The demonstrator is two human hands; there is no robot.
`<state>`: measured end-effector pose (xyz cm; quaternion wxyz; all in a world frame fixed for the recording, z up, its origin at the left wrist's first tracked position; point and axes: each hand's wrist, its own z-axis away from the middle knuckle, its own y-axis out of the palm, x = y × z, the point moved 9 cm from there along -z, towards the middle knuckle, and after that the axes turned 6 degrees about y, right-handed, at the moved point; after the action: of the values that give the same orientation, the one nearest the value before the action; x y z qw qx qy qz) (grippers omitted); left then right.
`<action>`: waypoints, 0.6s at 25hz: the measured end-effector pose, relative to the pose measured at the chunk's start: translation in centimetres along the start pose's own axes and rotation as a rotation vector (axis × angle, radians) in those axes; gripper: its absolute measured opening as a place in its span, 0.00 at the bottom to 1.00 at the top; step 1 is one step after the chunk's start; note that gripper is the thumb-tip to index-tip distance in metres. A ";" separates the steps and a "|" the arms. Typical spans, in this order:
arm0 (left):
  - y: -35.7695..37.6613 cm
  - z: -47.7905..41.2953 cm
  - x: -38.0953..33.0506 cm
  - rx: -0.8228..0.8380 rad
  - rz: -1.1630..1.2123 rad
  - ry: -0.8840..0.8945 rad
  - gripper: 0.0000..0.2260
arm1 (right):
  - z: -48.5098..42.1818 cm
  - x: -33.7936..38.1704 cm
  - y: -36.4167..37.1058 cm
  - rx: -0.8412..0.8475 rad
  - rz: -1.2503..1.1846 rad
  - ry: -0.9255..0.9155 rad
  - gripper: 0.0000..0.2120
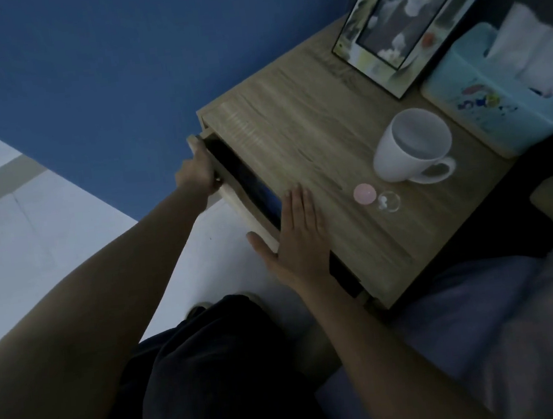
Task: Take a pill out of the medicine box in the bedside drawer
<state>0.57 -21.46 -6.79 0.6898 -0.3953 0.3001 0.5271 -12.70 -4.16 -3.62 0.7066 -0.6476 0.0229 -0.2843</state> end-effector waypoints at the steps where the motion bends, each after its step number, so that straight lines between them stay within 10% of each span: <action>1: 0.8 -0.3 -0.4 0.014 0.012 -0.004 0.30 | -0.1 -0.1 0.0 -0.005 0.004 0.007 0.46; 9: 4.2 -0.8 -2.3 0.221 -0.008 -0.054 0.37 | -0.2 -0.2 0.2 -0.048 0.033 0.006 0.46; 15: -3.2 1.7 -4.3 0.026 -0.193 0.064 0.35 | -0.4 0.1 -0.9 0.052 -0.024 0.043 0.39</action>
<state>2.49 -22.57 -1.62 0.7324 -0.4300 0.2895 0.4415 -13.14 -4.50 -2.81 0.7192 -0.6228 0.0230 -0.3071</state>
